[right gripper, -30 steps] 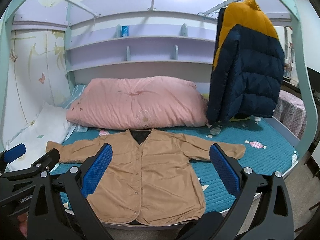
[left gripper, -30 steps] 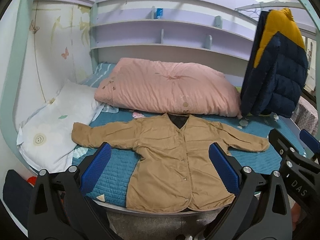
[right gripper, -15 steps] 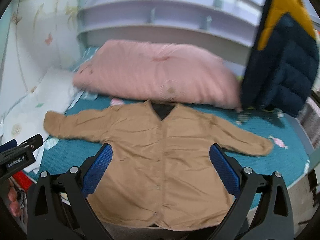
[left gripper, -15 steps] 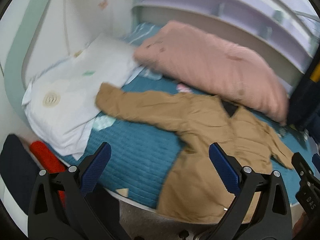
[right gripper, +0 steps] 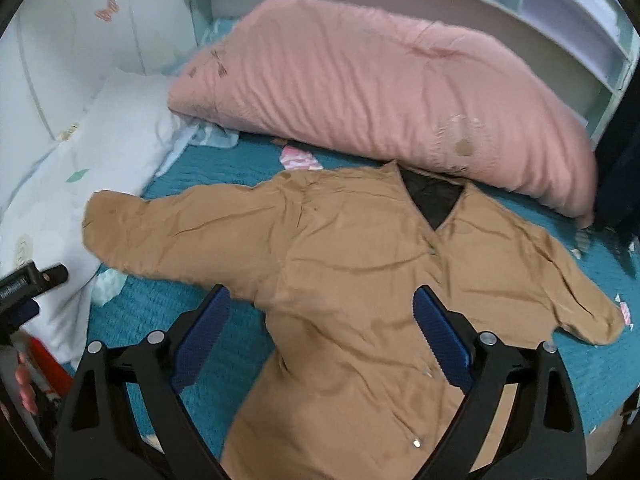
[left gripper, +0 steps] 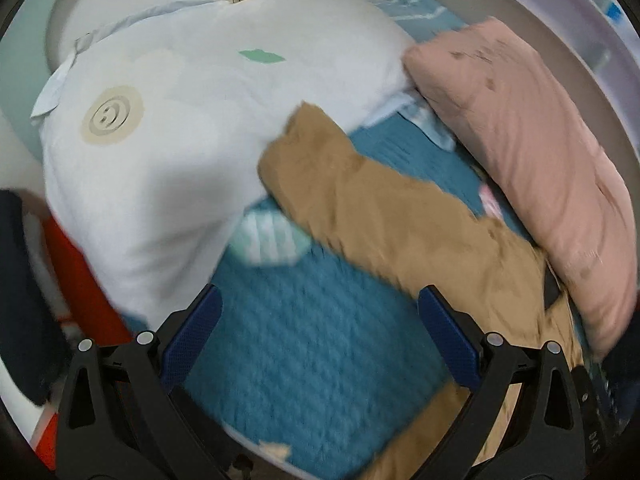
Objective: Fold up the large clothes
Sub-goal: 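Grasp a tan shirt sleeve with the left gripper while the right gripper approaches the shirt body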
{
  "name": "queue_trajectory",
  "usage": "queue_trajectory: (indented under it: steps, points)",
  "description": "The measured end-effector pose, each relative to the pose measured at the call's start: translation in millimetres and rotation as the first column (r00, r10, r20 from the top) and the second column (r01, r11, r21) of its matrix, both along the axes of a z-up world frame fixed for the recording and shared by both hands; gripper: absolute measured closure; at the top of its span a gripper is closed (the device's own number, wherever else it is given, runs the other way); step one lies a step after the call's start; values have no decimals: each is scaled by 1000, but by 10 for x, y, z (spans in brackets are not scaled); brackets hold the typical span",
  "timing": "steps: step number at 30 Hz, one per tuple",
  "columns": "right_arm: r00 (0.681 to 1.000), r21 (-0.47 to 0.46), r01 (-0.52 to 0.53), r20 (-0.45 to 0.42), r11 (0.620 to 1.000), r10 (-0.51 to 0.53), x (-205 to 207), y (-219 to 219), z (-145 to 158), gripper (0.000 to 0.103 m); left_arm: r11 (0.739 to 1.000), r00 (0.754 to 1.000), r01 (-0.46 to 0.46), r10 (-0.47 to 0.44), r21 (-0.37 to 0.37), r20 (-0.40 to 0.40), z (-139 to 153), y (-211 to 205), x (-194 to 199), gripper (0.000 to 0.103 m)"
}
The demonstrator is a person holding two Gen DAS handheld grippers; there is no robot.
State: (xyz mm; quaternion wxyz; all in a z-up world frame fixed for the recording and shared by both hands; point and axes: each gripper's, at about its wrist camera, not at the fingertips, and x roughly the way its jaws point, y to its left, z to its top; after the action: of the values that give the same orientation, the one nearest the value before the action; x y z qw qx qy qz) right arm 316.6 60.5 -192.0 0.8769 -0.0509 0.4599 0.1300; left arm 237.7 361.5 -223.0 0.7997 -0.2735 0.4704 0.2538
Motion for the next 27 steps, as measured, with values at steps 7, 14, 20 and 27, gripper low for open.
queue_trajectory:
  steps: [7,14,20,27]
  points:
    - [993,23,-39,-108,999,42,679,451,-337,52,993,997,-73,69,-96,-44,-427,559,556,5]
    - [956,68,-50,-286,996,68,1166,693,-948,88,980,996,-68,57,-185,-66,-847,696,795,5]
    - [916,12,-28,-401,1000,31,1246,778,-1653,89,956,998,-63,55,-288,-37,-1222,766,901,9]
    - [943,-19,-49,-331,999,40,1157,829,-1662,90,969,998,-43,50,-243,23,-1218,864,891,94]
